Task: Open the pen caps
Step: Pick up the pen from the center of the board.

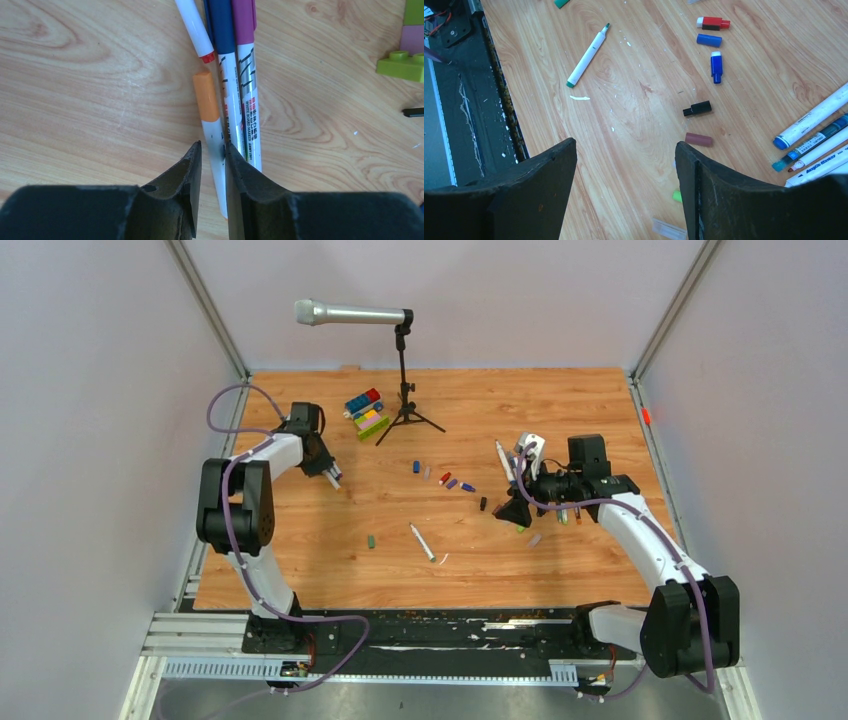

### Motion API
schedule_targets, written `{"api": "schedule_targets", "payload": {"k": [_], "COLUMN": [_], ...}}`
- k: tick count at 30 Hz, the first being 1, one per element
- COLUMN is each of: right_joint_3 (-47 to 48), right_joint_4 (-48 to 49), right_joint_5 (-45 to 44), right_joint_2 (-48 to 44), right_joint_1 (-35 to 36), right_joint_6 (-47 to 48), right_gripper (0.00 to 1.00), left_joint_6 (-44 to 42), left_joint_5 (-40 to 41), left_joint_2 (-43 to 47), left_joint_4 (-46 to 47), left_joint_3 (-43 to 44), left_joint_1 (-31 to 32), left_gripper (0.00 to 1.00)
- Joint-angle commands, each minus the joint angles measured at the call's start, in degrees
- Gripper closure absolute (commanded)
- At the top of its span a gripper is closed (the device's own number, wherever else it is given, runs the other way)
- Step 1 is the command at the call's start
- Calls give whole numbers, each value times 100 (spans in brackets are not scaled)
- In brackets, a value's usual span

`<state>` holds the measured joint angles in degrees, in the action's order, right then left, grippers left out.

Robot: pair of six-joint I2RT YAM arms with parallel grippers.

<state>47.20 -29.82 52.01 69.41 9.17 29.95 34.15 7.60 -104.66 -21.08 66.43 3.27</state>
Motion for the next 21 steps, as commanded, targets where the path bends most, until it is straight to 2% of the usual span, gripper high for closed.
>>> {"api": "schedule_targets", "payload": {"k": [1, 8, 15, 21], "right_joint_3": [180, 184, 196, 193], "right_joint_4": [13, 7, -19, -15], "right_joint_5": [154, 178, 221, 271], "right_joint_2": [6, 0, -24, -53], "right_joint_1": [-36, -48, -81, -98], "right_joint_6": [151, 150, 145, 142], "right_gripper": [28, 28, 28, 28], "left_joint_6": [-93, -112, -170, -249], "left_joint_5": [17, 69, 321, 476], "left_joint_2": [-90, -107, -166, -209], "left_joint_4": [-116, -158, -454, -811], "left_joint_3": [186, 94, 52, 64], "left_joint_1": [-43, -45, -39, -46], "left_gripper": [71, 72, 68, 74]}}
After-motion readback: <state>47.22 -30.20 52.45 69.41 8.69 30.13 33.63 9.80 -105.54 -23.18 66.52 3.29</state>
